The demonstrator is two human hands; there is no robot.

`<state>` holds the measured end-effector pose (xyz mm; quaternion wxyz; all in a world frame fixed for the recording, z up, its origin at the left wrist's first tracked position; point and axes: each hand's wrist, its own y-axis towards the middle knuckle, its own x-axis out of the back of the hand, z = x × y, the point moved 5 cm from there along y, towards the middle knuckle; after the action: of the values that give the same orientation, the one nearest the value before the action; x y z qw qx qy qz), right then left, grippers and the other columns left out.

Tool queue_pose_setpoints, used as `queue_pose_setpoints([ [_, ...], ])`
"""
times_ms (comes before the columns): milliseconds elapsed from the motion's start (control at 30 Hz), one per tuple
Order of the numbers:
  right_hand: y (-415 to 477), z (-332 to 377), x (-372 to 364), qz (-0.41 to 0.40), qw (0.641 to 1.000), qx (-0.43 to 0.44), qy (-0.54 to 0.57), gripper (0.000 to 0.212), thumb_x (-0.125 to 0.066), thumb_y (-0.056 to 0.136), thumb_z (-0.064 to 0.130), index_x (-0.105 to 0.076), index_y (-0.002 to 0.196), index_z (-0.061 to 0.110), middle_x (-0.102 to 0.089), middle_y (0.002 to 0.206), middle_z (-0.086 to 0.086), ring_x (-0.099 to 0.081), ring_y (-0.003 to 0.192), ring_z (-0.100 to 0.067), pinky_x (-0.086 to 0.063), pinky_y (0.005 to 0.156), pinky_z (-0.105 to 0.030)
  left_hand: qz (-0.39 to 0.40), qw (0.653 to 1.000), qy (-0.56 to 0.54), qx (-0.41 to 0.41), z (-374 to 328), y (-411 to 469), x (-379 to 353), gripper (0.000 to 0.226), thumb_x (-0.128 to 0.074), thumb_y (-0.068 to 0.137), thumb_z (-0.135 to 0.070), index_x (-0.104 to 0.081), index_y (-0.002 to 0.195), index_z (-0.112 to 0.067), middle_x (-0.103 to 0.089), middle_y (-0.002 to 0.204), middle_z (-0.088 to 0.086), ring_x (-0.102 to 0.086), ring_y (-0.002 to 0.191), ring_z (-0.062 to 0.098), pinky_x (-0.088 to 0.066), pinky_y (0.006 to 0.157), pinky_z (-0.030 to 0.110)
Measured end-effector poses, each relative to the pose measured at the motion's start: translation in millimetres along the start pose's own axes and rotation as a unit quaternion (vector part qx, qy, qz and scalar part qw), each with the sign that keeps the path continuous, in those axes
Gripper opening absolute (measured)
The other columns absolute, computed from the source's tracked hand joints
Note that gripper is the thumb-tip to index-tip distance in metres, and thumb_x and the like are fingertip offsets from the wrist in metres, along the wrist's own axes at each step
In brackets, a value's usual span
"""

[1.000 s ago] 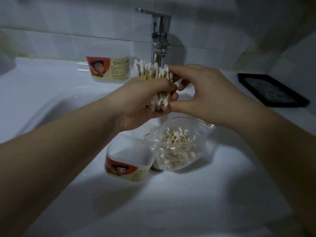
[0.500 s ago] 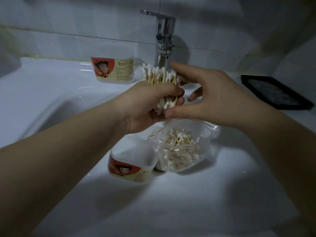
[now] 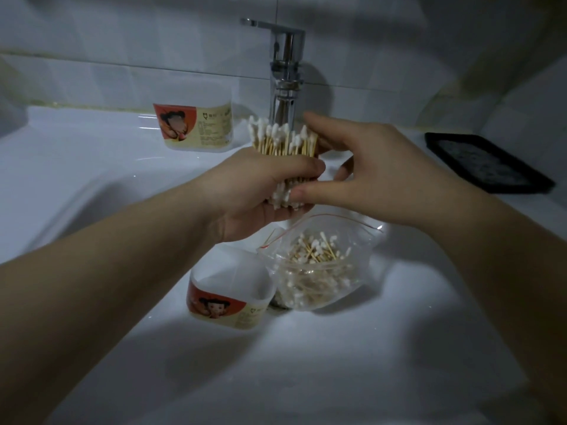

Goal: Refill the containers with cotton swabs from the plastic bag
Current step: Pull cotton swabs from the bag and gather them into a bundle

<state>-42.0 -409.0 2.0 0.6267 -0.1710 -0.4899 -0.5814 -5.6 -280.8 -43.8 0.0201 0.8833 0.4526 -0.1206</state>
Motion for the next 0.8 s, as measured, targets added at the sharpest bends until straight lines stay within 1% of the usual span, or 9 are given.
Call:
queue_pose_setpoints([
  [67,-0.2,-0.7,-0.6,0.008,1.000,-0.012,0.007,0.074,-0.077,0.069,0.063,-0.057,0.134,0.034,-0.067,0.113,0.028,-0.057,0.114,0.013,-0.053,0.086,-0.019,-0.007,1.000,0.002,-0.001,0.1,-0.5,0.4,0.011,-0.063,0.094,-0.005,-0.071,0.099,-0.012,-0.069,0.073,-0.001,-0.066,0.065,0.008,-0.056,0.062,0.022],
  [167,-0.1,2.1,-5.1,0.030,0.999,-0.020,-0.009,0.081,-0.082,0.065,0.057,-0.056,0.138,0.033,-0.064,0.111,0.032,-0.058,0.109,0.015,-0.050,0.085,-0.013,-0.010,1.000,-0.014,0.006,3.5,0.2,2.4,0.024,-0.064,0.092,-0.003,-0.071,0.113,-0.011,-0.070,0.083,0.003,-0.068,0.072,0.009,-0.057,0.062,0.025],
  [233,1.0,4.0,-8.6,0.039,0.998,-0.011,-0.045,0.087,-0.082,0.066,0.058,-0.051,0.144,0.034,-0.066,0.120,0.025,-0.060,0.111,0.004,-0.052,0.088,-0.021,-0.001,0.999,-0.032,0.011,4.4,0.9,2.3,0.019,-0.063,0.093,-0.003,-0.069,0.107,-0.015,-0.069,0.082,0.003,-0.068,0.073,0.009,-0.055,0.060,0.025],
  [333,0.8,5.3,-6.0,0.022,0.997,-0.003,-0.079,0.090,-0.081,0.068,0.058,-0.047,0.148,0.034,-0.067,0.115,0.018,-0.062,0.097,-0.003,-0.052,0.085,-0.028,0.017,0.999,-0.046,0.020,2.9,1.1,1.8,0.015,-0.062,0.094,-0.005,-0.069,0.099,-0.017,-0.068,0.082,0.001,-0.067,0.073,0.009,-0.055,0.063,0.024],
  [433,-0.6,6.2,-0.1,0.011,0.995,0.004,-0.099,0.091,-0.079,0.065,0.060,-0.050,0.148,0.035,-0.068,0.115,0.015,-0.057,0.093,0.001,-0.049,0.084,-0.018,0.038,0.998,-0.040,0.030,2.7,0.2,1.0,0.014,-0.062,0.094,-0.007,-0.069,0.095,-0.018,-0.069,0.077,-0.001,-0.067,0.071,0.008,-0.055,0.068,0.025],
  [467,-0.4,5.8,0.3,0.013,0.995,0.003,-0.098,0.095,-0.079,0.064,0.060,-0.048,0.150,0.036,-0.068,0.118,0.016,-0.055,0.096,0.004,-0.046,0.085,-0.012,0.041,0.998,-0.038,0.032,2.7,-0.2,0.6,0.014,-0.061,0.094,-0.007,-0.069,0.095,-0.019,-0.068,0.076,-0.001,-0.066,0.070,0.008,-0.055,0.069,0.025],
  [533,0.6,2.7,-1.8,0.025,0.996,0.004,-0.085,0.098,-0.079,0.065,0.061,-0.045,0.153,0.035,-0.066,0.126,0.019,-0.057,0.109,0.005,-0.045,0.088,-0.011,0.038,0.998,-0.030,0.032,2.7,-0.7,0.1,0.013,-0.060,0.094,-0.007,-0.067,0.096,-0.019,-0.066,0.074,-0.001,-0.063,0.066,0.009,-0.054,0.068,0.026],
  [633,0.0,-1.0,0.7,0.009,1.000,-0.004,-0.025,0.091,-0.079,0.065,0.063,-0.053,0.147,0.034,-0.064,0.121,0.027,-0.056,0.119,0.010,-0.051,0.089,-0.017,0.015,1.000,-0.012,0.016,1.5,0.1,0.5,0.012,-0.059,0.094,-0.006,-0.065,0.094,-0.016,-0.064,0.073,0.000,-0.061,0.063,0.010,-0.055,0.066,0.027],
  [800,1.0,-3.5,4.9,-0.034,0.999,-0.032,0.020,0.067,-0.082,0.066,0.057,-0.069,0.129,0.034,-0.070,0.107,0.025,-0.063,0.100,0.013,-0.054,0.085,-0.021,-0.004,1.000,-0.009,-0.008,2.2,0.7,-0.6,0.015,-0.061,0.092,-0.001,-0.066,0.099,-0.013,-0.060,0.067,0.001,-0.059,0.062,0.011,-0.055,0.064,0.028],
])
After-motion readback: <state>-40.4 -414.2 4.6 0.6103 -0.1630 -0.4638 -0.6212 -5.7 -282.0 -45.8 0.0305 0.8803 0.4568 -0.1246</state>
